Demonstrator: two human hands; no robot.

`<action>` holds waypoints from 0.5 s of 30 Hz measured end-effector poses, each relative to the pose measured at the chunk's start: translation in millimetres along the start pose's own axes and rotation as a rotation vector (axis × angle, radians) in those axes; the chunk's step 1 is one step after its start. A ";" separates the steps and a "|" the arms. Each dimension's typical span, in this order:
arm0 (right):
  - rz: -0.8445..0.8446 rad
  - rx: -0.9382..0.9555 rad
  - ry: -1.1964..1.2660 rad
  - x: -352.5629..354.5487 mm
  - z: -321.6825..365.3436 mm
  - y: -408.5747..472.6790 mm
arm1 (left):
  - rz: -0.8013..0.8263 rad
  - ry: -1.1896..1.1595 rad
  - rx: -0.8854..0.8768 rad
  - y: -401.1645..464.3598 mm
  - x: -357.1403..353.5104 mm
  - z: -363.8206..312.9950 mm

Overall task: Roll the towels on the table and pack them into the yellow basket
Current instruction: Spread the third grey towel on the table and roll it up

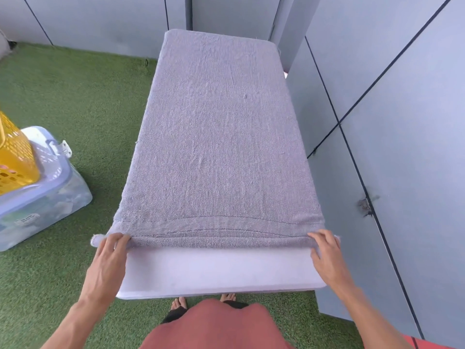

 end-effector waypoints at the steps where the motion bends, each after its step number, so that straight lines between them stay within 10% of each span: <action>1: -0.003 0.000 0.000 2.6 1.1 4.3 | 0.001 -0.010 0.029 3.9 0.1 3.1; 15: -0.085 -0.019 -0.026 5.6 -4.9 -7.5 | 0.000 -0.090 0.061 -4.5 19.8 1.8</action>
Point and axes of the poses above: each hand's wrist, its own y-axis towards the middle knuckle, its own x-axis out of the back of the hand, z = x × y, the point moved 9 cm from there along y, towards the middle knuckle, and after that the axes turned 5 degrees about z, right-handed, at the moved point
